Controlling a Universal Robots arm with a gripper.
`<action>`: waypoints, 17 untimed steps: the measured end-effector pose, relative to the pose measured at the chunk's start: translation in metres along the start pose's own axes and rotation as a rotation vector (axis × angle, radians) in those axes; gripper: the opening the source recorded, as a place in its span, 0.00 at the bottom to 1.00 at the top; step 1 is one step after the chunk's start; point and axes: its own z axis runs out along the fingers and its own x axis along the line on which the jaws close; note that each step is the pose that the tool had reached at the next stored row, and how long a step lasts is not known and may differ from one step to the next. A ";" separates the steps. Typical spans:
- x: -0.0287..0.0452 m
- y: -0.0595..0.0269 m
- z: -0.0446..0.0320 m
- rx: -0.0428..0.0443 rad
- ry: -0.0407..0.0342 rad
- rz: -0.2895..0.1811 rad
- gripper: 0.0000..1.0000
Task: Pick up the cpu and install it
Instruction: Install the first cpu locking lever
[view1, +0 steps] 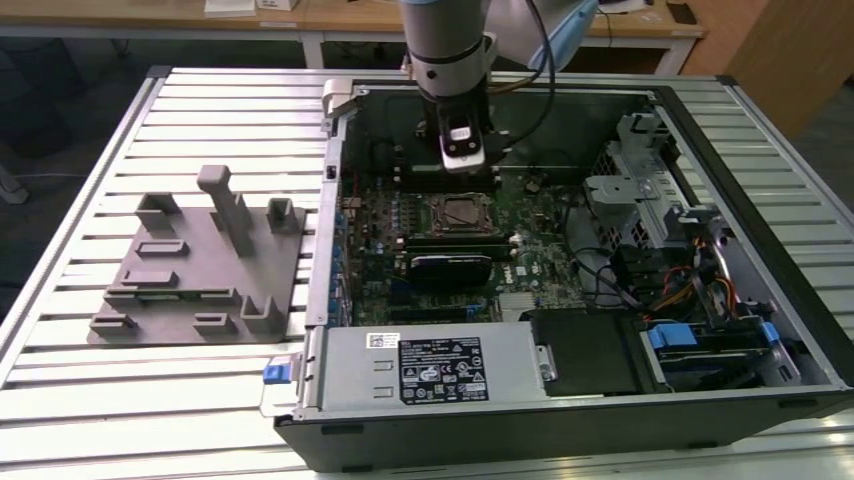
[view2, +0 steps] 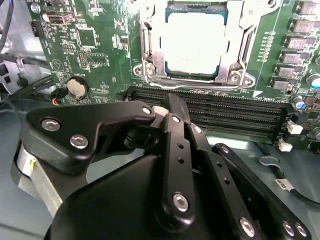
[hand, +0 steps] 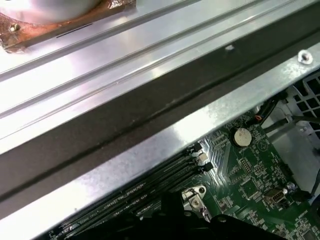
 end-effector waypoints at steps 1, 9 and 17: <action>-0.0003 0.0001 0.0002 0.0112 0.0016 -0.001 0.11; -0.0062 0.0033 0.0018 0.1140 0.0253 -0.012 0.11; -0.0169 0.0026 0.0036 0.1845 0.0722 -0.014 0.11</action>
